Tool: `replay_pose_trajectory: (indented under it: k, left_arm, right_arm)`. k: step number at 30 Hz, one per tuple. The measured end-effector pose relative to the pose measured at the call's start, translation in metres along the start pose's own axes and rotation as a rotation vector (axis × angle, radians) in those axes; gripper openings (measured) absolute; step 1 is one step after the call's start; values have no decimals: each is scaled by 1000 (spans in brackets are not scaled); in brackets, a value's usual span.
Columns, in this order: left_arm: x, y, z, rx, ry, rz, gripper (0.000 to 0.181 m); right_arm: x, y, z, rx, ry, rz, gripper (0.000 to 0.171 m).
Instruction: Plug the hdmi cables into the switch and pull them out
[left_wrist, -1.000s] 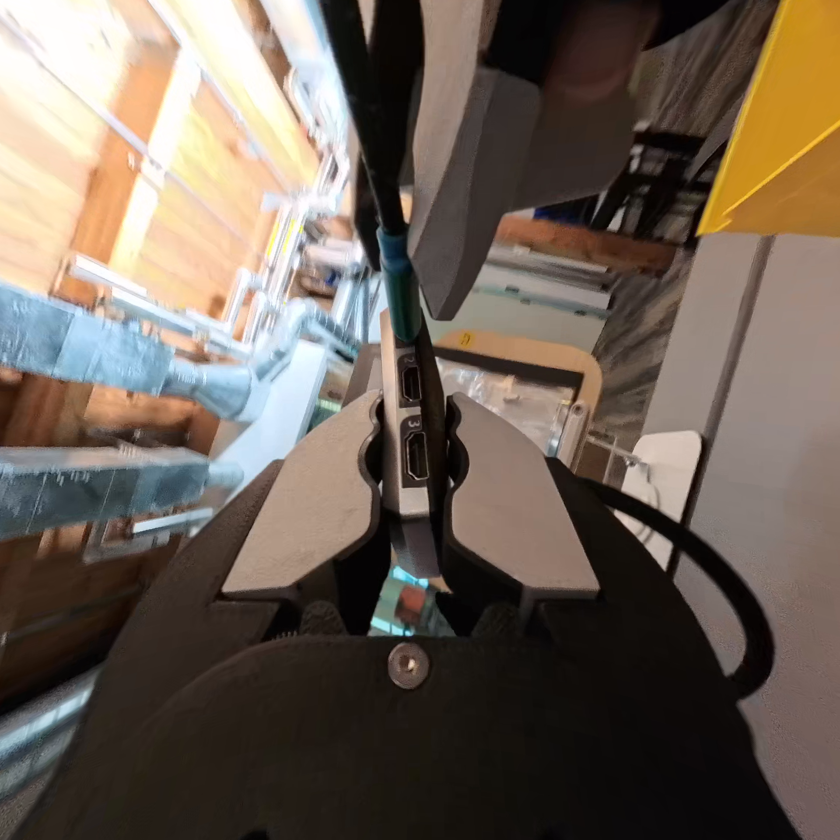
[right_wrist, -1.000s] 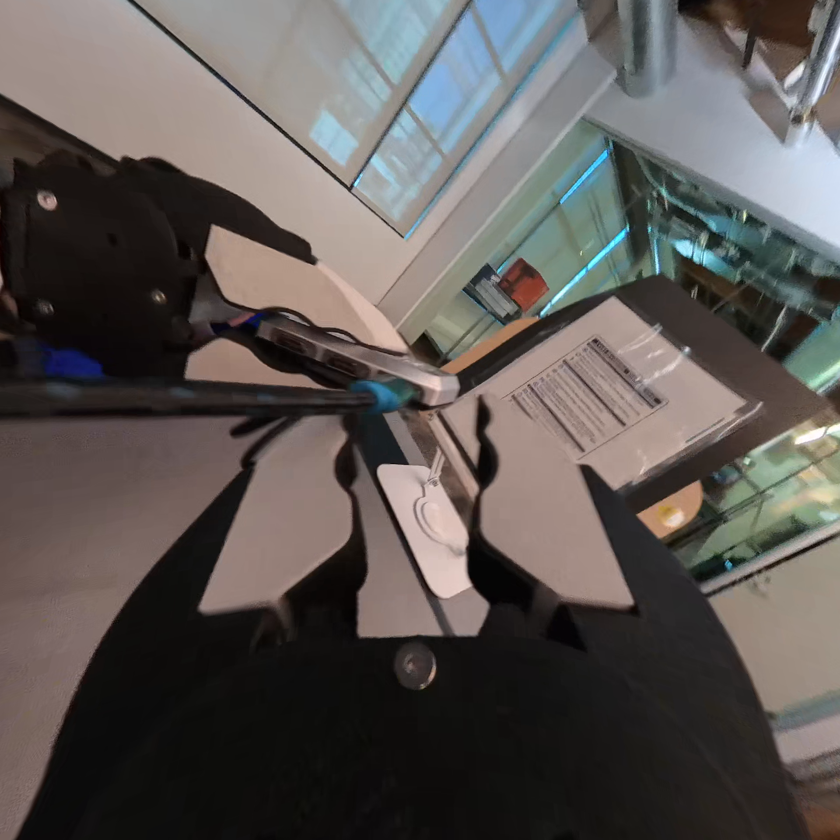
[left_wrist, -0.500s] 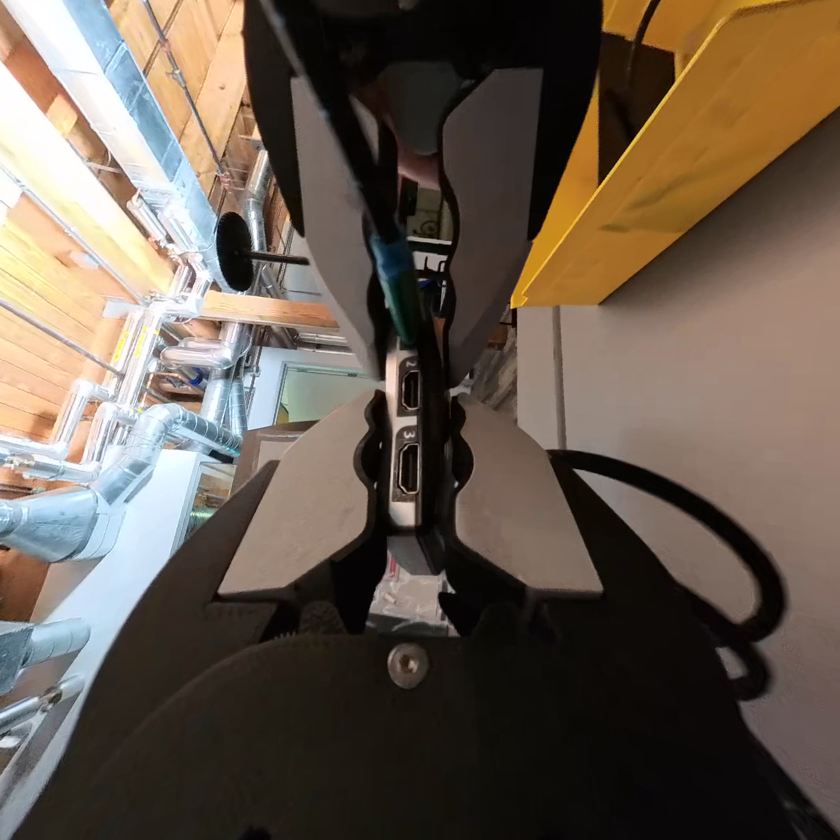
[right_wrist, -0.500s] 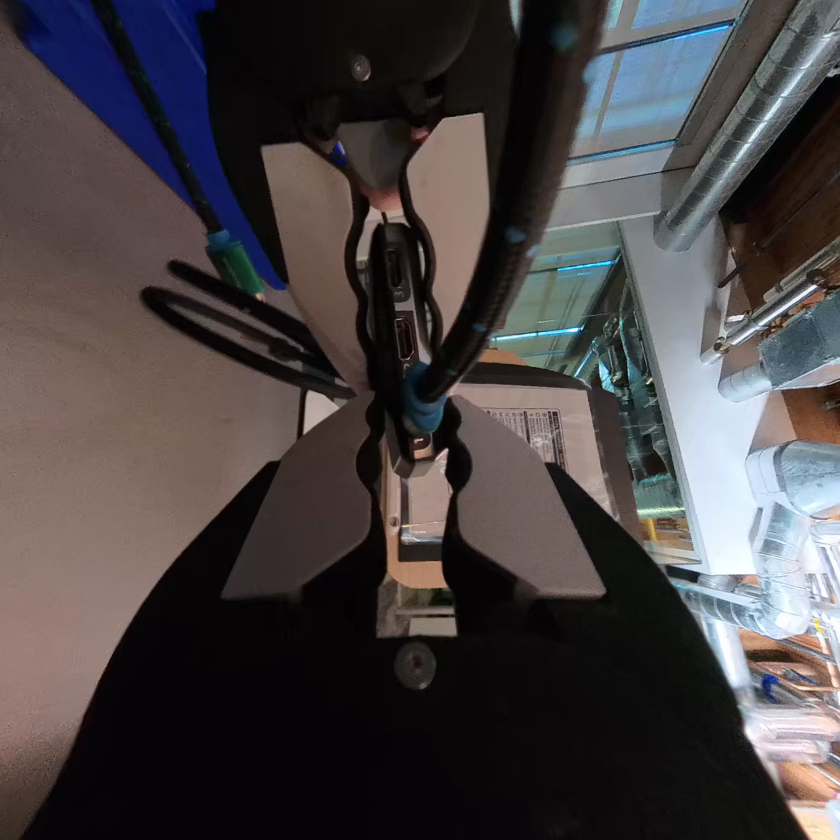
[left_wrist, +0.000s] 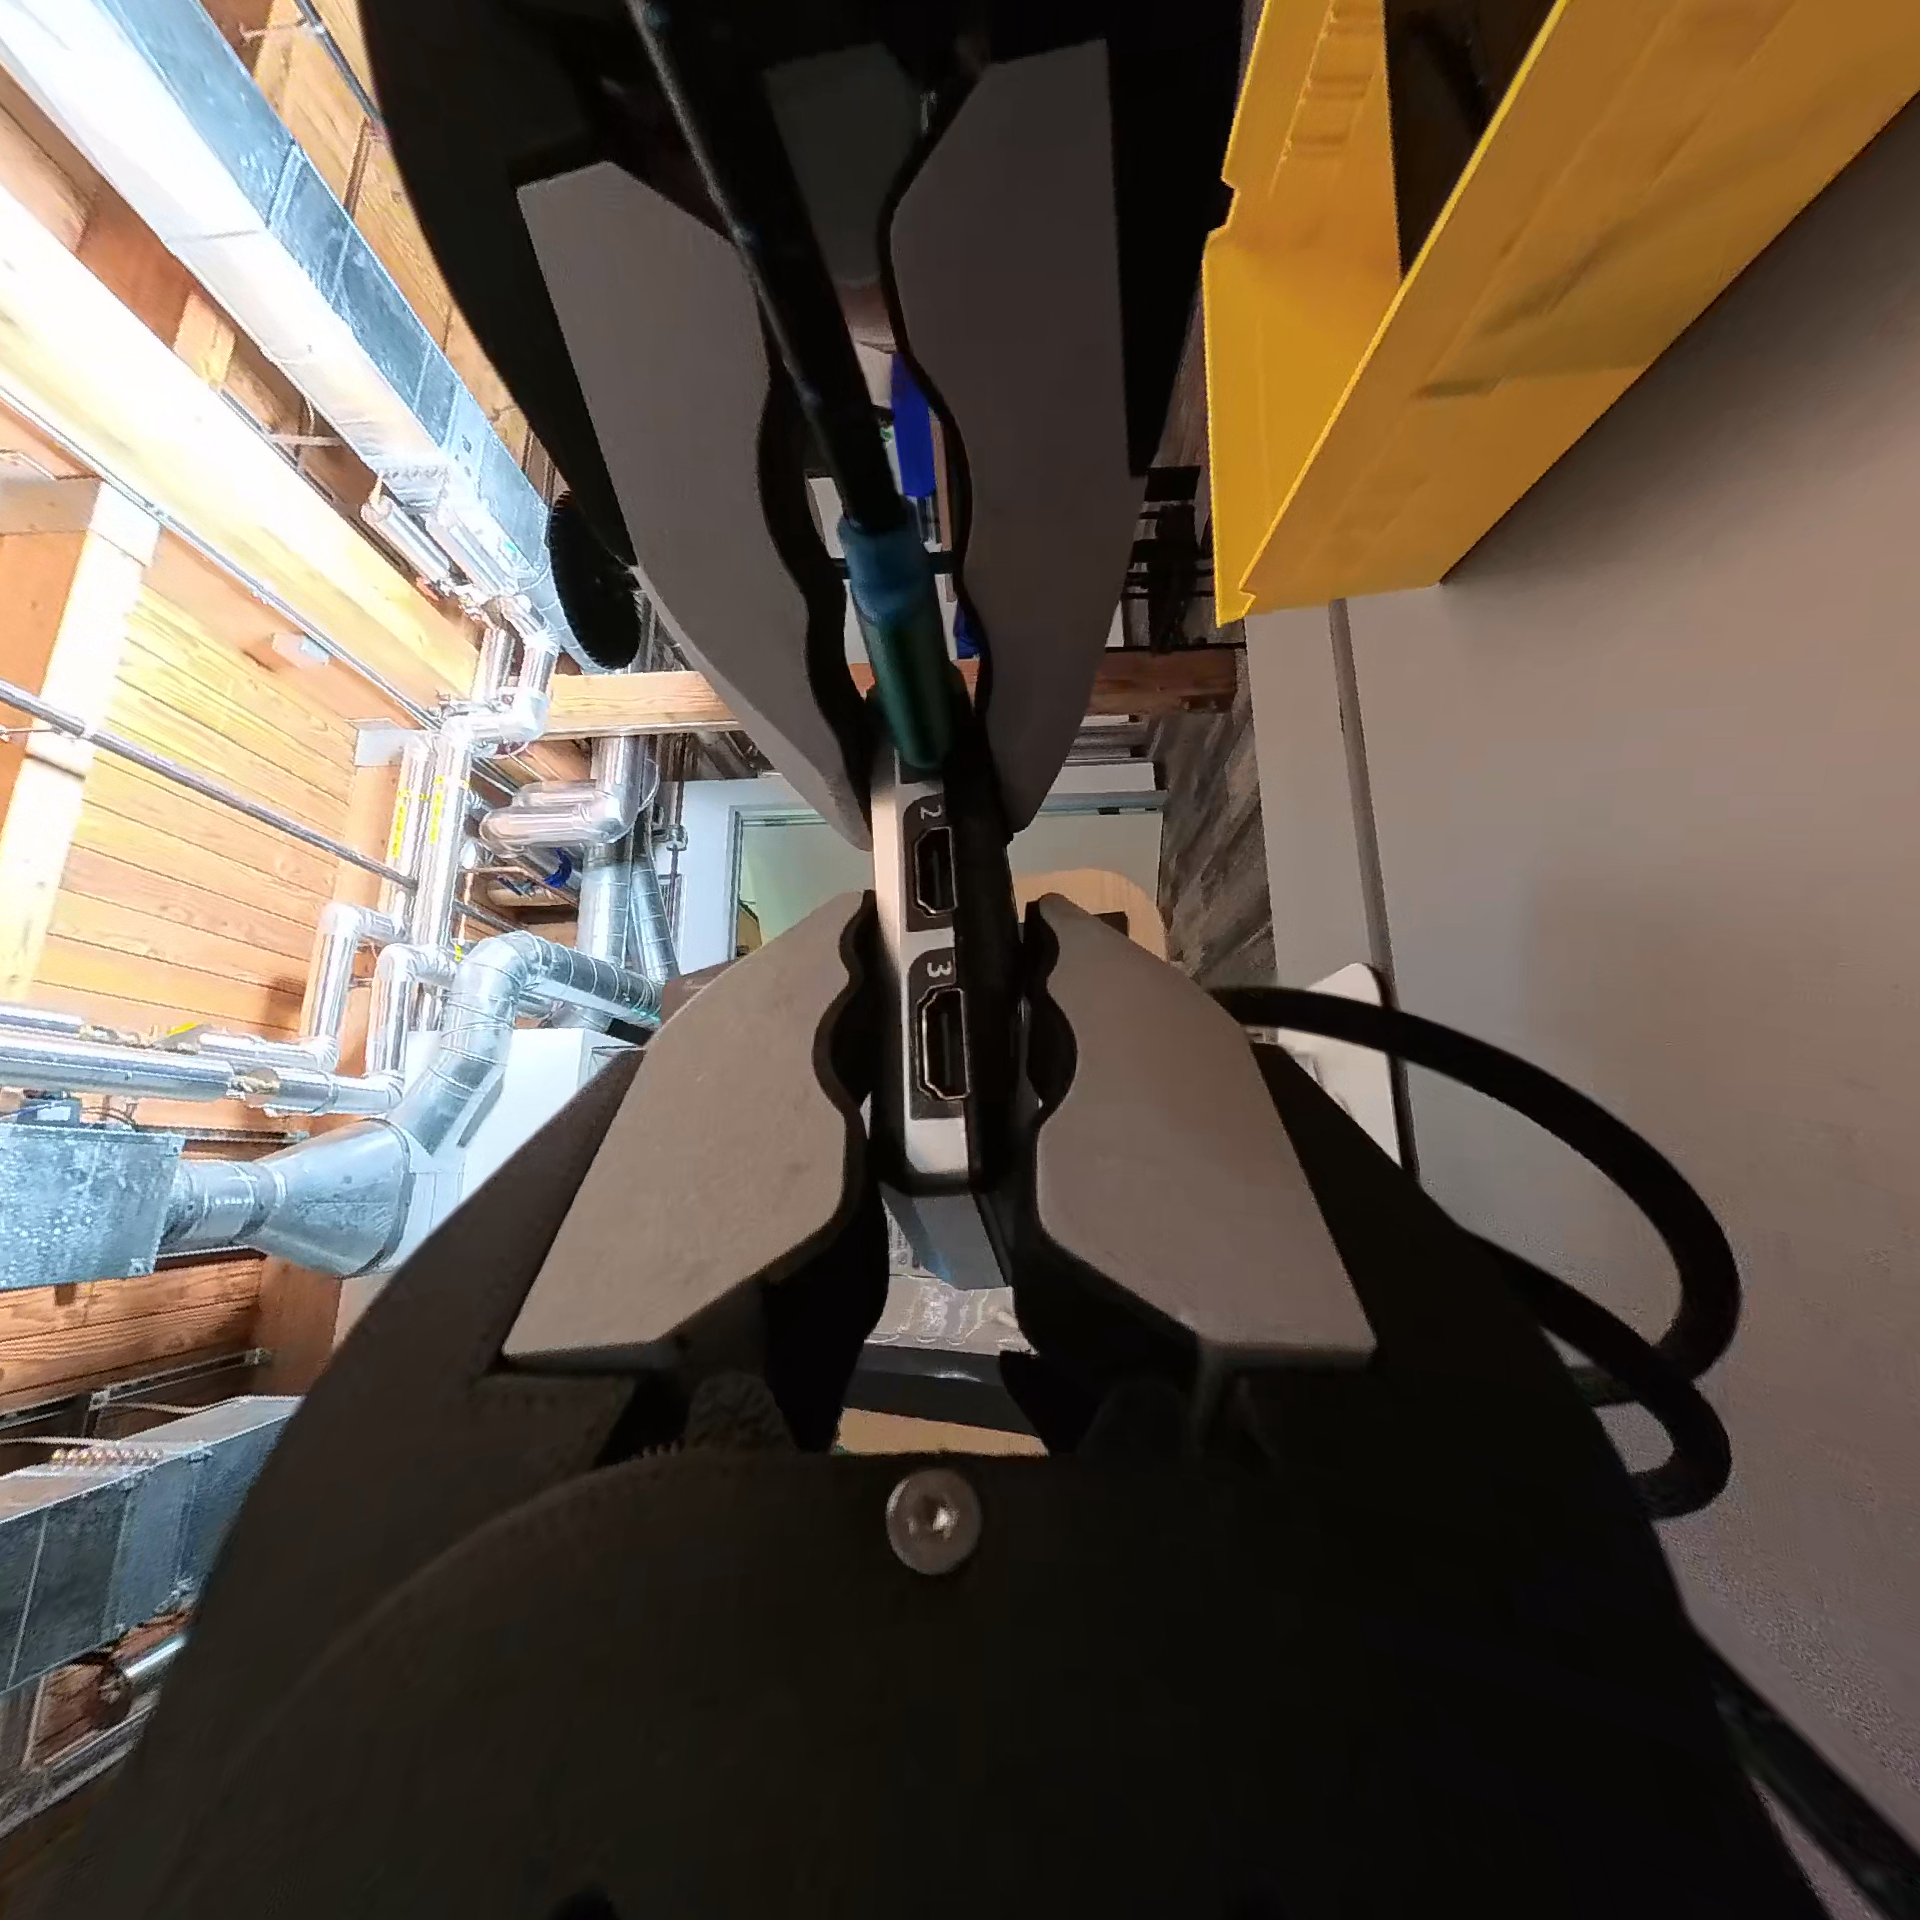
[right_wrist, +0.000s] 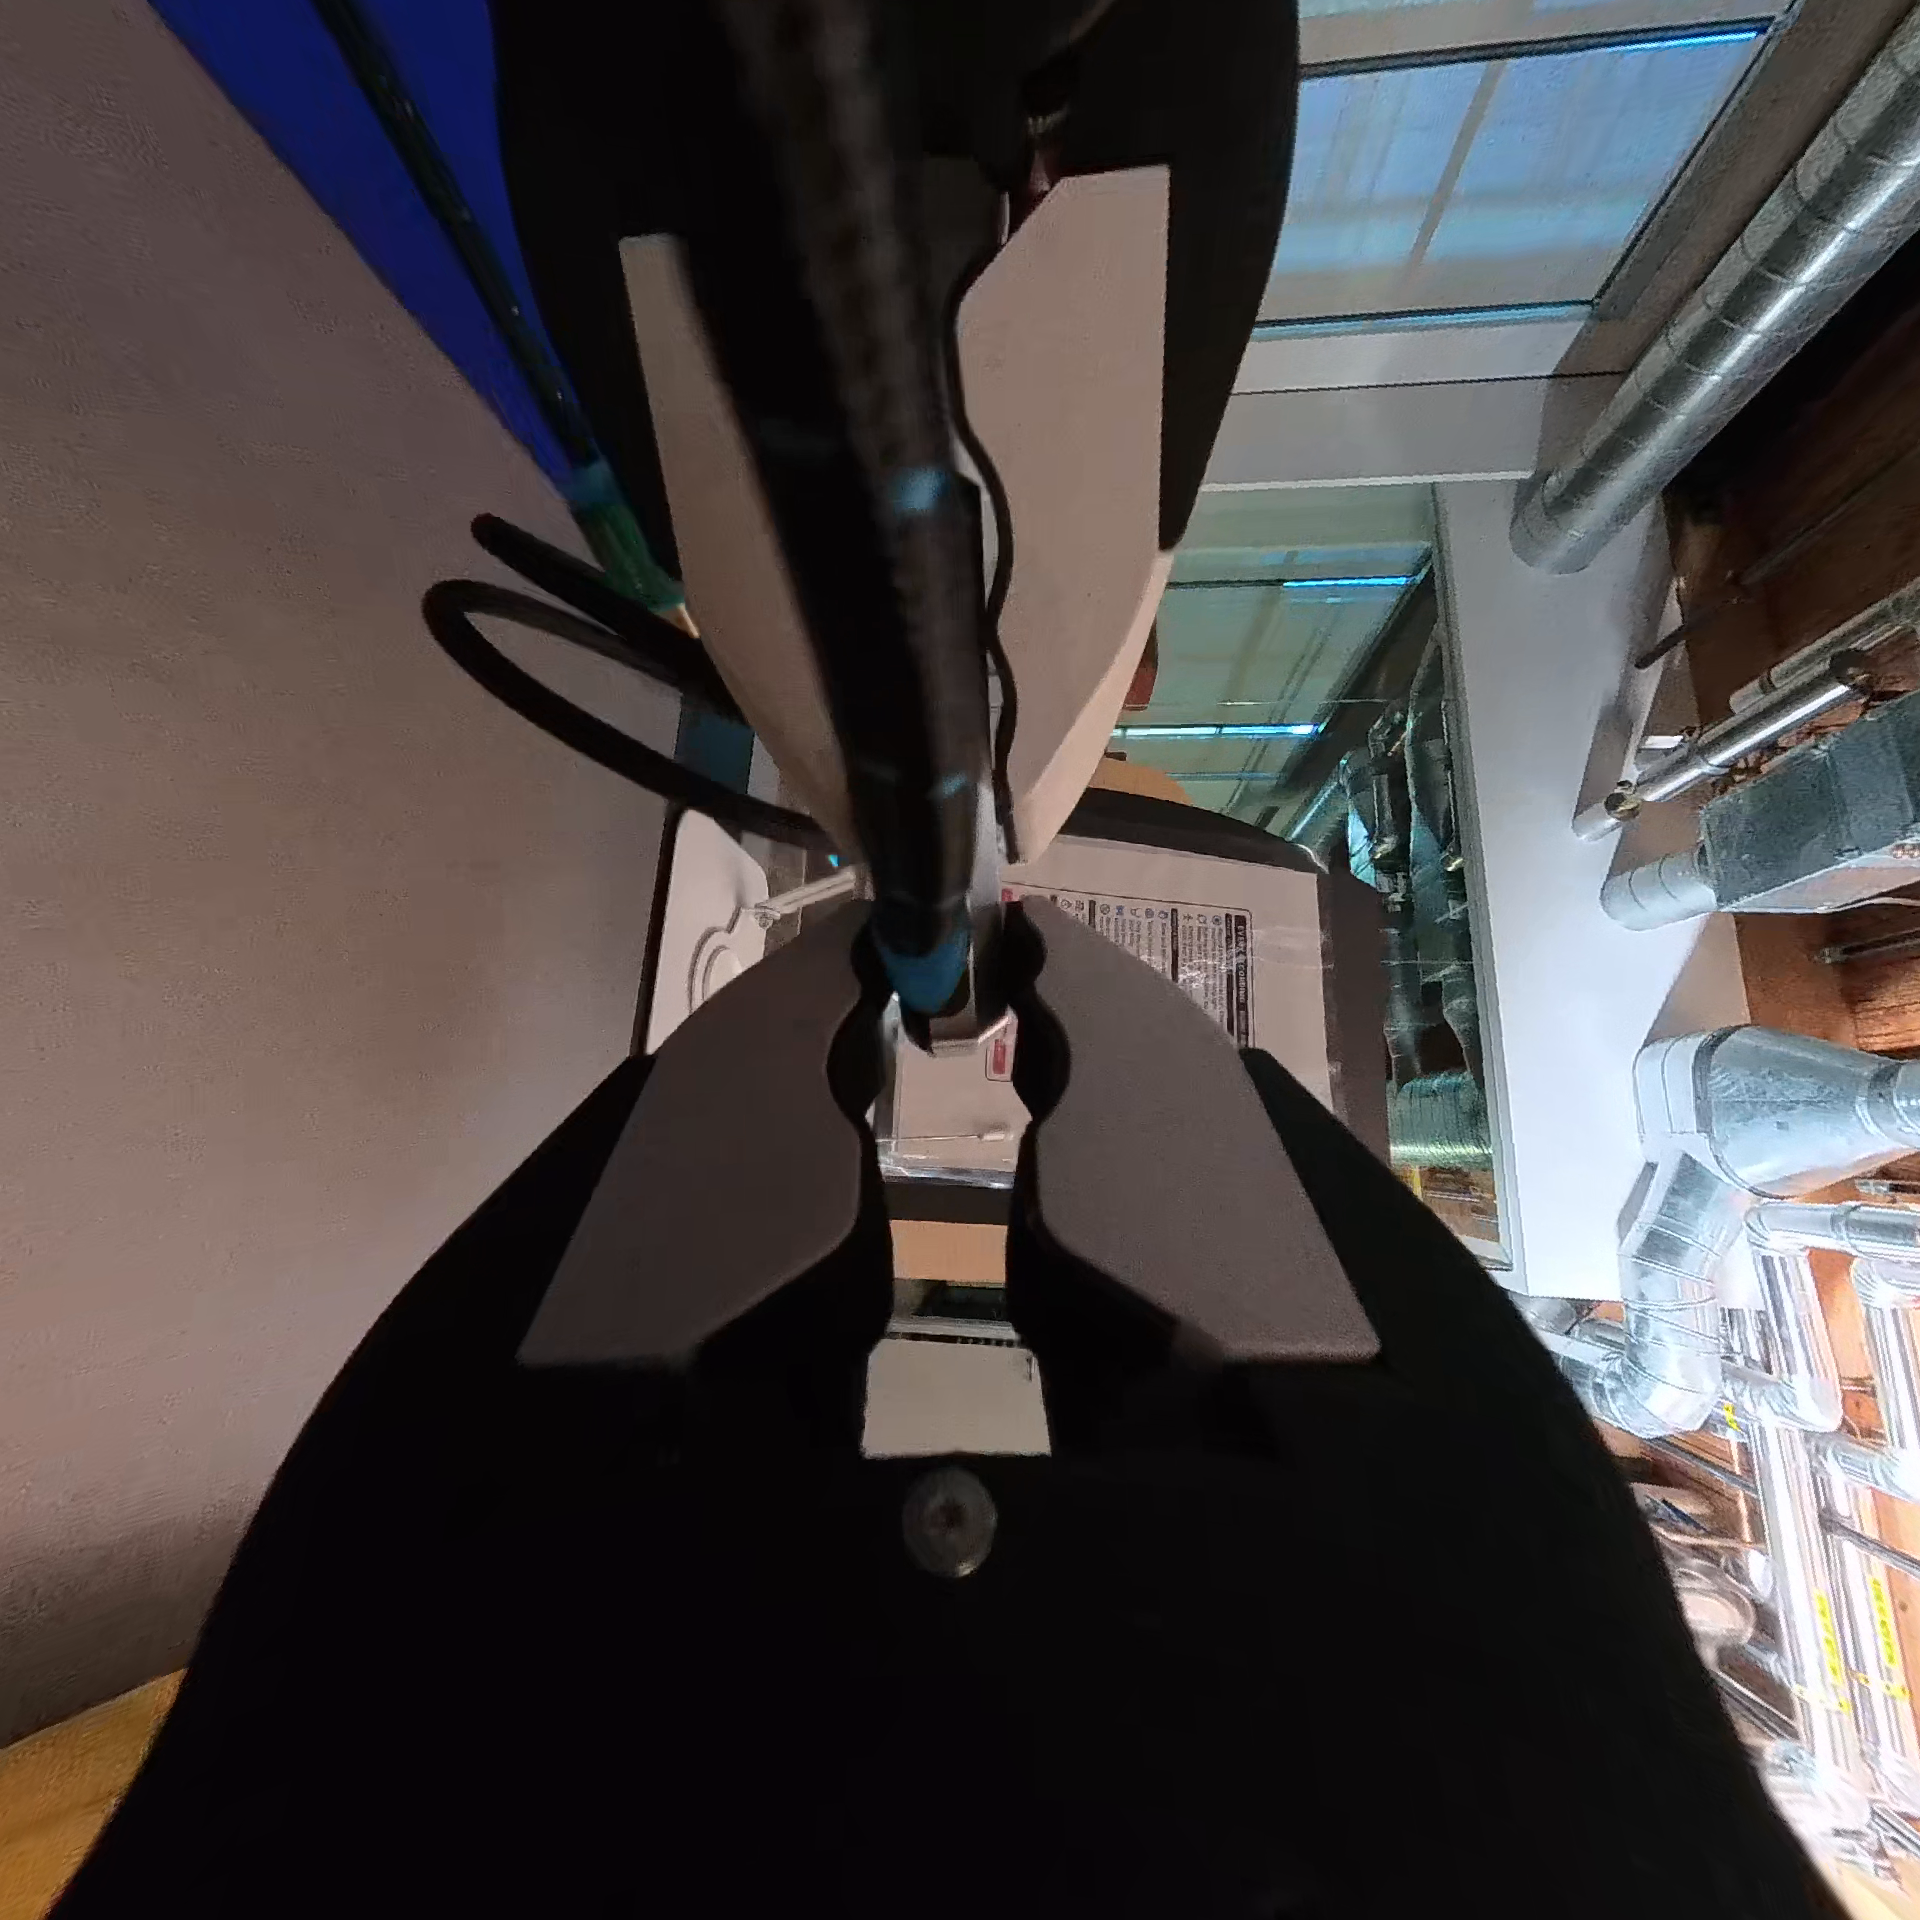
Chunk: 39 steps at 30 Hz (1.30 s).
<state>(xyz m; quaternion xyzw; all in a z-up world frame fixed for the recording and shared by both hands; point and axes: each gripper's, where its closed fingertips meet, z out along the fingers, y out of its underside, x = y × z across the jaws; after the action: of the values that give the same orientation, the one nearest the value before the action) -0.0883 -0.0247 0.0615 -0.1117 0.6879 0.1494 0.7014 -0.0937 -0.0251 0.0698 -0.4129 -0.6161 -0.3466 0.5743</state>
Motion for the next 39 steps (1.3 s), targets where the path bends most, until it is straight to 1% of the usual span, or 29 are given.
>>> replay_pose_trajectory:
  k: [1, 7, 10, 15, 18, 20, 22, 26, 29, 30, 31, 32, 34, 36, 37, 39]
  left_arm:
    - [-1, -1, -1, 1, -4, 2, 24]
    - [-3, -5, -2, 5, -6, 16, 25]
    - [1, -7, -2, 5, 32, -20, 25]
    - [0, -14, -6, 58, 127, -203, 22]
    - [-2, -19, -10, 96, 214, -373, 22]
    - [0, -22, -13, 132, 274, -464, 23]
    - [-1, -25, -14, 165, 294, -504, 22]
    - [4, -34, -15, 190, 310, -460, 23]
    - [16, -33, -12, 149, 325, -374, 23]
    - [17, -29, -10, 124, 305, -346, 22]
    - [13, -25, -8, 101, 266, -339, 24]
    - [7, -20, -6, 81, 227, -361, 29]
    - [-6, -6, -6, 25, 191, -455, 48]
    - [-19, 12, -11, -14, 175, -602, 61]
    - [-26, 18, -14, 0, 176, -697, 63]
    - [-39, 22, -22, 91, 200, -942, 64]
  right_arm:
    - [1, -1, -1, 3, 4, -2, 22]
    - [4, 0, -4, 3, -1, 14, 24]
    - [1, 2, -6, 4, -40, 42, 24]
    - [1, 11, -16, -13, -82, 60, 24]
    - [1, 8, -23, 49, -138, 215, 24]
    - [-2, 2, -26, 108, -199, 332, 28]
    - [-2, 0, -26, 140, -206, 366, 31]
    - [-10, -9, -19, 137, -226, 325, 32]
    - [-27, -6, -12, 52, -296, 256, 24]
    - [-27, -3, -9, 19, -307, 283, 23]
    - [-23, 0, -7, -7, -293, 299, 23]
    - [-18, 1, -5, -22, -254, 272, 23]
    - [-6, 6, -4, -63, -152, 178, 23]
    - [13, 15, -3, -123, 0, 99, 23]
    - [23, 19, -4, -147, 88, 62, 22]
    - [38, 25, -4, -181, 238, 13, 22]
